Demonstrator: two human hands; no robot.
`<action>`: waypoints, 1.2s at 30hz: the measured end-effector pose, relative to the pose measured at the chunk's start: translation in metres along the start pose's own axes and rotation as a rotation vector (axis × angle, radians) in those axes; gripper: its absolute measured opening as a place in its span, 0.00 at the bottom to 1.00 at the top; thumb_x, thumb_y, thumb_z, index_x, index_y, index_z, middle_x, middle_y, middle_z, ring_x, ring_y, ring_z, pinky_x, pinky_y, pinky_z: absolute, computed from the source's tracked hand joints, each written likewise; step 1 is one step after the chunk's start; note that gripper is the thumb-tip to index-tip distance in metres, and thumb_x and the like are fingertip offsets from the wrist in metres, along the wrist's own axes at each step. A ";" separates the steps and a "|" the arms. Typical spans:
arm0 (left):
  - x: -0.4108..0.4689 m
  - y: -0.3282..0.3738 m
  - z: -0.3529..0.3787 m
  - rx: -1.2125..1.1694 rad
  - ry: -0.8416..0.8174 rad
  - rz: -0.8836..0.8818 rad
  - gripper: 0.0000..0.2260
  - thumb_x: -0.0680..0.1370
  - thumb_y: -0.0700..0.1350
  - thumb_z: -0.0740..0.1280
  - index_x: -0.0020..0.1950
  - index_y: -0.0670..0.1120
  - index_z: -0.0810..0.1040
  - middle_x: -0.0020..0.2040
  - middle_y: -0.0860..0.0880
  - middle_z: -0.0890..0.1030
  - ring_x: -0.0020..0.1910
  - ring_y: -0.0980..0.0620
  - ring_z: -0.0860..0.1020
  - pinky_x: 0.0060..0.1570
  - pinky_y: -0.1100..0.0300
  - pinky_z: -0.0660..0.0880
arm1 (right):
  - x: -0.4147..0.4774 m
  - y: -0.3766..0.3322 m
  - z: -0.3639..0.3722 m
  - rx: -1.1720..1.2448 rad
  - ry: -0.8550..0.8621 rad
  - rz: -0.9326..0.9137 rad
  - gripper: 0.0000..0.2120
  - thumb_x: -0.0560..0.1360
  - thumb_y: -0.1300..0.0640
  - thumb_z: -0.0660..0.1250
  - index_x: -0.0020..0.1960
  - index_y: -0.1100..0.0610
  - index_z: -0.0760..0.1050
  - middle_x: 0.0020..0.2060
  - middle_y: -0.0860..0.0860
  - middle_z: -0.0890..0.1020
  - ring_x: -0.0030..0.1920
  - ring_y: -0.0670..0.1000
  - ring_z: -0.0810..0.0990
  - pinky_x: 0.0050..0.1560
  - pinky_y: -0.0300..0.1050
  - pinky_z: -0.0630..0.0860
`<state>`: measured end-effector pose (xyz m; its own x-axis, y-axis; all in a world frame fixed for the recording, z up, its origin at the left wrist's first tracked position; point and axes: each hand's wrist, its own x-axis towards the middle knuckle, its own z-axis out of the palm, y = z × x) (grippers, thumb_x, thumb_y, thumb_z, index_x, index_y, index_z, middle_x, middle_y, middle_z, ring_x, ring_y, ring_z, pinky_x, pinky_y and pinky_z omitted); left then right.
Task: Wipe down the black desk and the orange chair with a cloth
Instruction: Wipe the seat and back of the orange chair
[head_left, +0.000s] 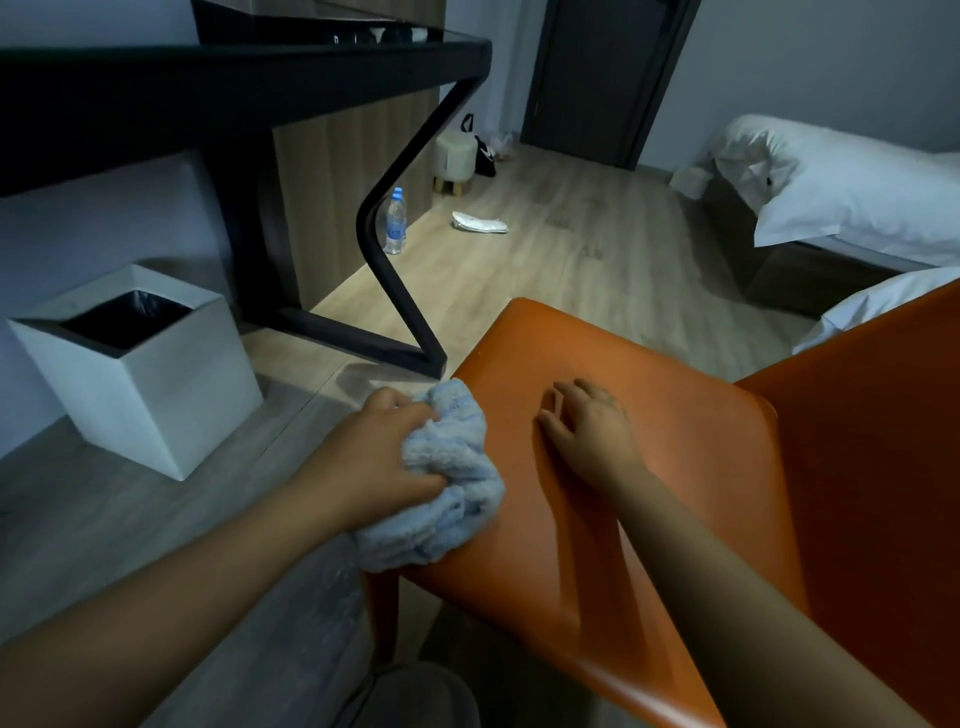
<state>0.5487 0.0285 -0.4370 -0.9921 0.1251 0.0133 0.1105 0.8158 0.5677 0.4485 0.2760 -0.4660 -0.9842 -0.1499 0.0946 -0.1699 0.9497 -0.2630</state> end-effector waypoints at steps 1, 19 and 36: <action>0.005 0.000 -0.004 -0.005 0.016 0.013 0.15 0.67 0.59 0.72 0.49 0.58 0.72 0.56 0.55 0.67 0.50 0.55 0.74 0.48 0.58 0.73 | 0.007 0.002 0.001 -0.009 -0.004 0.017 0.26 0.77 0.41 0.58 0.72 0.50 0.64 0.73 0.55 0.65 0.72 0.59 0.62 0.70 0.61 0.60; 0.275 0.054 0.013 0.104 0.168 -0.080 0.26 0.67 0.62 0.68 0.62 0.53 0.71 0.54 0.49 0.67 0.52 0.46 0.74 0.45 0.55 0.70 | 0.029 0.027 0.031 -0.021 0.182 0.233 0.25 0.77 0.41 0.48 0.72 0.46 0.63 0.73 0.50 0.63 0.74 0.58 0.56 0.74 0.60 0.49; 0.302 0.040 0.044 0.200 -0.087 -0.192 0.22 0.77 0.59 0.61 0.65 0.46 0.72 0.63 0.45 0.76 0.61 0.43 0.74 0.57 0.52 0.70 | 0.029 0.025 0.032 -0.023 0.177 0.244 0.26 0.77 0.40 0.50 0.72 0.46 0.62 0.73 0.51 0.62 0.74 0.57 0.55 0.74 0.61 0.47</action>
<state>0.2560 0.1239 -0.4470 -0.9881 -0.0013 -0.1539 -0.0603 0.9234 0.3791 0.4140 0.2865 -0.5004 -0.9714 0.1314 0.1977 0.0733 0.9581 -0.2768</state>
